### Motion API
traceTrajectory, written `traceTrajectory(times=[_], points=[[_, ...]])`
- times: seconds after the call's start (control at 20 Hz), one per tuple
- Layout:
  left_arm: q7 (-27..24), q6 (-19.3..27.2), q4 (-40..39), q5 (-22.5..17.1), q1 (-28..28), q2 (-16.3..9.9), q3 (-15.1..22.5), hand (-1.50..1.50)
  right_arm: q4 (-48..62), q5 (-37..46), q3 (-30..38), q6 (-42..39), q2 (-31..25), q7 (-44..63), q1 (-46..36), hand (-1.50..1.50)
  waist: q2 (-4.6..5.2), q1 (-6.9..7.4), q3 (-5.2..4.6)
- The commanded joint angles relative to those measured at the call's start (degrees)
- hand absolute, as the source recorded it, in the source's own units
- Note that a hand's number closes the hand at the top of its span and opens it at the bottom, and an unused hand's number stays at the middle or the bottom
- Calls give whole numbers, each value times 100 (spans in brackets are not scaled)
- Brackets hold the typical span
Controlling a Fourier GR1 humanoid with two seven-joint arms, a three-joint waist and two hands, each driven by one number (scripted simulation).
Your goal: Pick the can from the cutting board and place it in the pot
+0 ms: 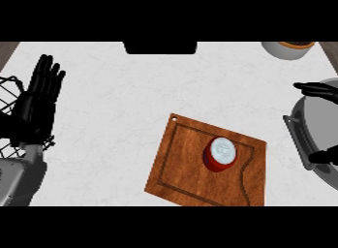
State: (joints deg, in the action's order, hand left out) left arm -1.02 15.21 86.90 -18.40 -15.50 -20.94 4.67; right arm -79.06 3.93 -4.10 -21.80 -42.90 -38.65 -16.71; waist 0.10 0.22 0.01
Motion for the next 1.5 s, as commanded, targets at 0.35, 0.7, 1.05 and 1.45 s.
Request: traceTrajectory(times=[0.35,0.7,1.05,1.45], points=[[-264,-273,-312,130,54,120,-176,0,-1788,1082,-733,-527,-143,1943,-53,-150,-23,-65,-6],[86,-178,90,192,64,235,-242,0,-2149,1539,-1277,-997,583,3580,-384,-150,-16,-5,-5],[318,-370,140,314,1,244,-445,0,-1668,2205,-1460,-1167,1221,3479,-264,-150,-10,4,-2],[-103,-497,-231,640,40,590,-469,0,-1539,2946,-1564,-716,1840,2788,42,-150,-6,-22,-2]])
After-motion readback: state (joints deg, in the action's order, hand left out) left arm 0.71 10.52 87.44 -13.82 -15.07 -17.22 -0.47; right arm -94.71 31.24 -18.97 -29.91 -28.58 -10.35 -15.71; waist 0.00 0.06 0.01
